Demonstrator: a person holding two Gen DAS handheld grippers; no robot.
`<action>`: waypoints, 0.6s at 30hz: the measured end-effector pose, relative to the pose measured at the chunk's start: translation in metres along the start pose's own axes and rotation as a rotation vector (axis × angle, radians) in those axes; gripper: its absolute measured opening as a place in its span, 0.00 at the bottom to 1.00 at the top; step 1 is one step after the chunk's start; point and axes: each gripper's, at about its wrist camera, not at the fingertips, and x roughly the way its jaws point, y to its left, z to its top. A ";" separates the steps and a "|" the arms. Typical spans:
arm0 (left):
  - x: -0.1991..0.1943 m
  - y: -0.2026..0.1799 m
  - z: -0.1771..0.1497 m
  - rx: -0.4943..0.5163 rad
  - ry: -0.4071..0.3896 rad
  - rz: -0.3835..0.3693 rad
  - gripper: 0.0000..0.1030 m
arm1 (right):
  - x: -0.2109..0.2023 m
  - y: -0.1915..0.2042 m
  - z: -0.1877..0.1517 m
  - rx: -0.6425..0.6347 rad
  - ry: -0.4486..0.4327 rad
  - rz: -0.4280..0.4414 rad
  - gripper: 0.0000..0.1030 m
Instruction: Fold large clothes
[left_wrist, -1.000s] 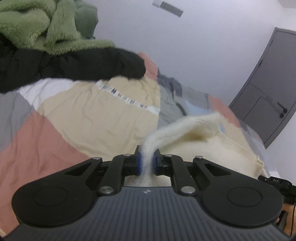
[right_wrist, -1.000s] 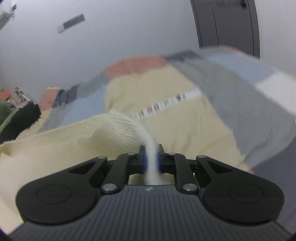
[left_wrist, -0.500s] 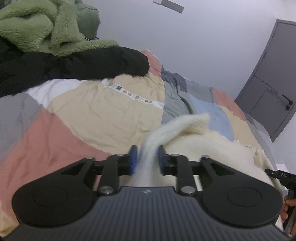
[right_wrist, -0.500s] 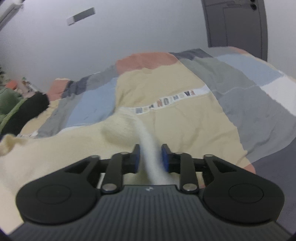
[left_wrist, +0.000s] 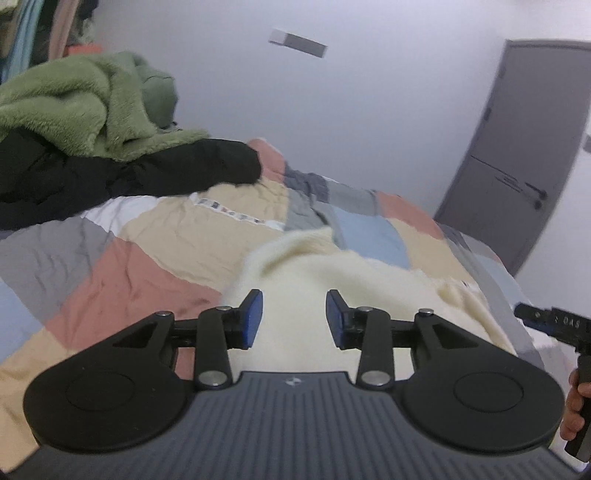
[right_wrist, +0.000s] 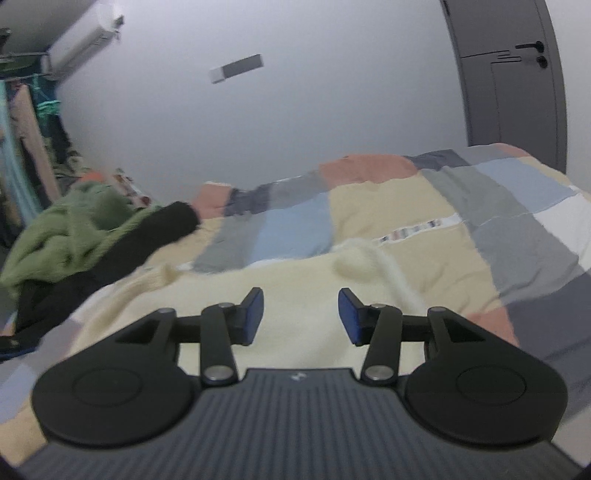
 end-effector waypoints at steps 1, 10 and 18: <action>-0.007 -0.006 -0.004 0.008 0.004 -0.009 0.42 | -0.008 0.005 -0.005 0.002 0.002 0.012 0.47; -0.042 -0.039 -0.043 0.047 0.037 -0.062 0.42 | -0.055 0.028 -0.049 0.078 0.092 0.094 0.47; -0.042 -0.038 -0.058 -0.010 0.093 -0.105 0.50 | -0.040 0.030 -0.064 0.153 0.180 0.085 0.47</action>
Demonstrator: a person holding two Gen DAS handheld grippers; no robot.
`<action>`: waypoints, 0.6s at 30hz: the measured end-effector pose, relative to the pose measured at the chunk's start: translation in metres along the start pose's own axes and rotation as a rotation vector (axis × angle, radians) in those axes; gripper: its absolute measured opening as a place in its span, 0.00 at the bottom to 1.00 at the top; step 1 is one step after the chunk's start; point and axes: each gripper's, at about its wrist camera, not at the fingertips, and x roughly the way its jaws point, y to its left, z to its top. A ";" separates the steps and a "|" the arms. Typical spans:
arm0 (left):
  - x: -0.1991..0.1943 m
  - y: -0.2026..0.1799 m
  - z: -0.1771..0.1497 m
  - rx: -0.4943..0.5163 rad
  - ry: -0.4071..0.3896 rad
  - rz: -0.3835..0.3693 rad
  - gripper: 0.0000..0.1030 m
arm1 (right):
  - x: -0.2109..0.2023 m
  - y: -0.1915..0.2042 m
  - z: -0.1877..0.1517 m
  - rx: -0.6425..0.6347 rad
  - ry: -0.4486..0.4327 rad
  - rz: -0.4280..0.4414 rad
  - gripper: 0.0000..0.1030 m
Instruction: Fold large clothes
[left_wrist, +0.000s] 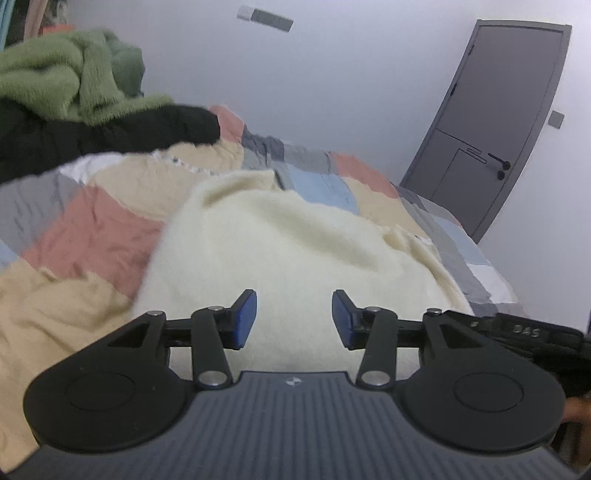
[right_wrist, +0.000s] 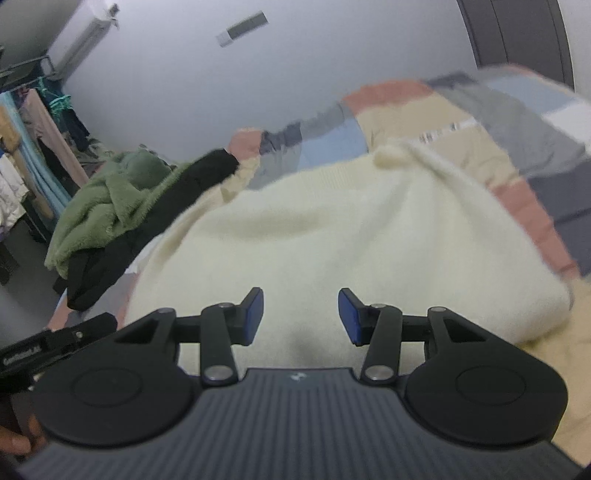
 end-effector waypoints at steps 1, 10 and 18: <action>0.003 0.001 -0.001 -0.012 0.013 -0.002 0.50 | 0.004 -0.002 -0.001 0.025 0.018 0.005 0.47; 0.038 0.012 -0.008 -0.130 0.135 -0.077 0.52 | 0.029 -0.030 -0.017 0.257 0.086 0.050 0.47; 0.067 0.040 -0.031 -0.468 0.291 -0.212 0.73 | 0.024 -0.042 -0.020 0.364 0.093 0.086 0.45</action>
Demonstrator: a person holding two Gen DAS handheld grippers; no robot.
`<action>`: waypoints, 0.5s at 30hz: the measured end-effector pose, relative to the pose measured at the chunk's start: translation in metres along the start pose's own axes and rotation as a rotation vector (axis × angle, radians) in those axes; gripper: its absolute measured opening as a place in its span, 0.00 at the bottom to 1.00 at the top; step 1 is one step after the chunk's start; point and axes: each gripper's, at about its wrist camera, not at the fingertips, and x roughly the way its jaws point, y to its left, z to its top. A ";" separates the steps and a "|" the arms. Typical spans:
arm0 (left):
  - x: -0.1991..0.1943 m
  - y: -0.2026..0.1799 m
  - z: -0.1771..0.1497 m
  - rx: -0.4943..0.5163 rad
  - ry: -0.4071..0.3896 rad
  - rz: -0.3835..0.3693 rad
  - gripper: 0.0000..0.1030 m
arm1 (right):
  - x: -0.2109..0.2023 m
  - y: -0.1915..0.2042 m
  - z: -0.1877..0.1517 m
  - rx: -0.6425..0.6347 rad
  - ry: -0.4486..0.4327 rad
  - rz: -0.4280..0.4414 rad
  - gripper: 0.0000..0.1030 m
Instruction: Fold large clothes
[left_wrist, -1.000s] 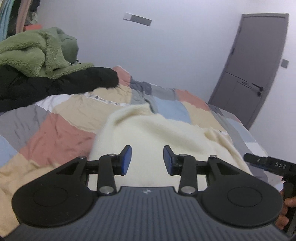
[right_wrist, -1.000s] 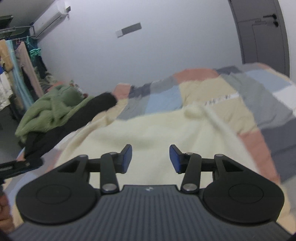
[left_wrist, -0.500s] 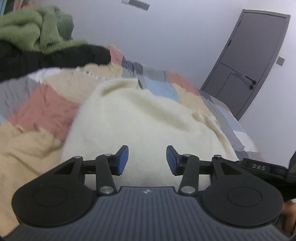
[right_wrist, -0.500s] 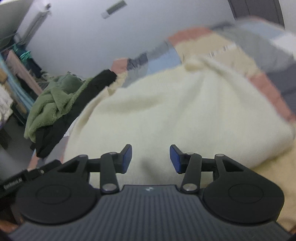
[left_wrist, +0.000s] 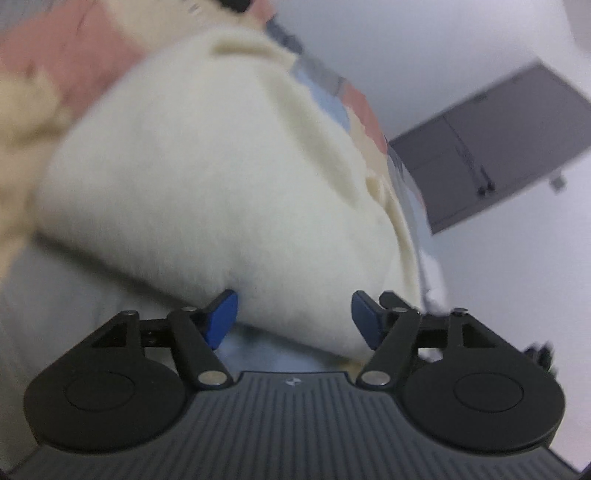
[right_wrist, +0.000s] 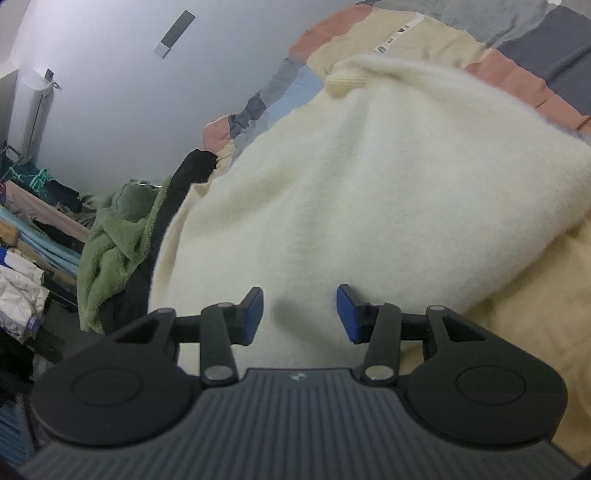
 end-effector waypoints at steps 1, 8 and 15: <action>0.003 0.006 0.001 -0.047 0.012 -0.007 0.73 | 0.000 0.000 -0.001 0.001 0.000 0.000 0.45; 0.017 0.047 0.002 -0.309 0.058 -0.045 0.74 | -0.001 -0.006 0.002 0.051 0.004 0.016 0.45; 0.016 0.091 0.016 -0.625 -0.066 -0.176 0.73 | -0.006 -0.009 0.002 0.109 0.015 0.040 0.46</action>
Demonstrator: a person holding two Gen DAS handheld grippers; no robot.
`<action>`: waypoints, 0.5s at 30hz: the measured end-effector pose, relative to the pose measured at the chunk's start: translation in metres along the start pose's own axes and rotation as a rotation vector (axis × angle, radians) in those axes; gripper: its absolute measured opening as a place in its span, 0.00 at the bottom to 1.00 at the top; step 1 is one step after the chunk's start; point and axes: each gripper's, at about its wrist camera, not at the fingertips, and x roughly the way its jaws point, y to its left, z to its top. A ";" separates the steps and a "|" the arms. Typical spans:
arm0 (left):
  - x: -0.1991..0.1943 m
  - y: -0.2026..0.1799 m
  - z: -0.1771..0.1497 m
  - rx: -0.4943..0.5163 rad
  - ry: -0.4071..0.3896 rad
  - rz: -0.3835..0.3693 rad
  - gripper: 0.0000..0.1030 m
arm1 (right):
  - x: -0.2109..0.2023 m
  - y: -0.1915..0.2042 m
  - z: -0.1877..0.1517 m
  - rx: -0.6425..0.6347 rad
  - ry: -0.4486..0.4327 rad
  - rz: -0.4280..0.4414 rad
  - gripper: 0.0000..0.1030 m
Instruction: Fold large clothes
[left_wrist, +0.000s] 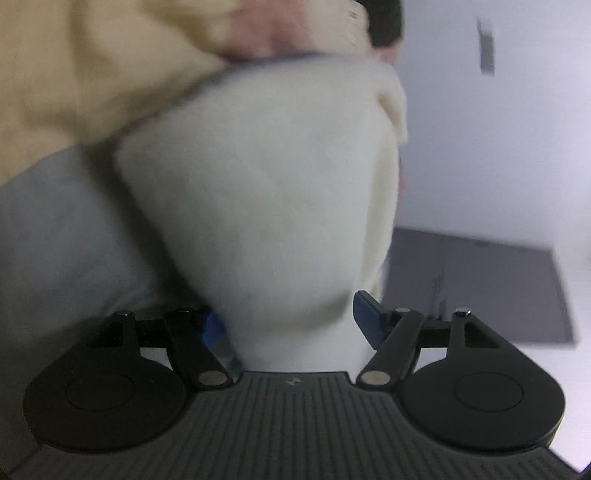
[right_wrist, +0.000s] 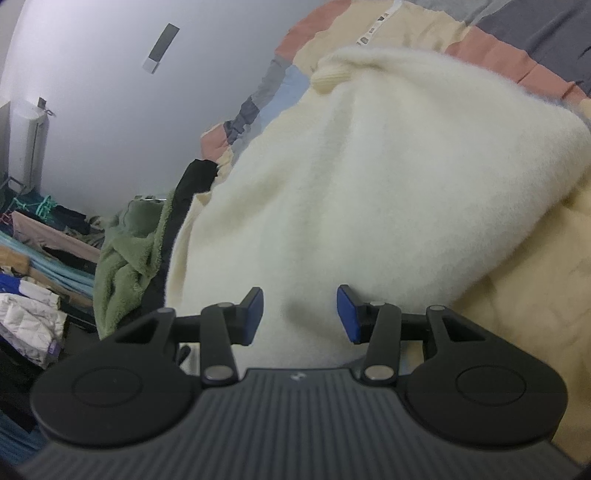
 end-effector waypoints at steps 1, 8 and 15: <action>0.002 0.001 0.001 -0.003 -0.002 -0.001 0.73 | -0.002 0.000 -0.001 0.017 0.008 0.012 0.51; 0.005 0.007 0.000 -0.028 -0.025 -0.013 0.73 | 0.006 -0.008 -0.017 0.184 0.117 0.129 0.85; 0.010 0.011 -0.003 -0.018 -0.070 0.012 0.57 | 0.014 -0.056 -0.013 0.410 0.061 -0.004 0.86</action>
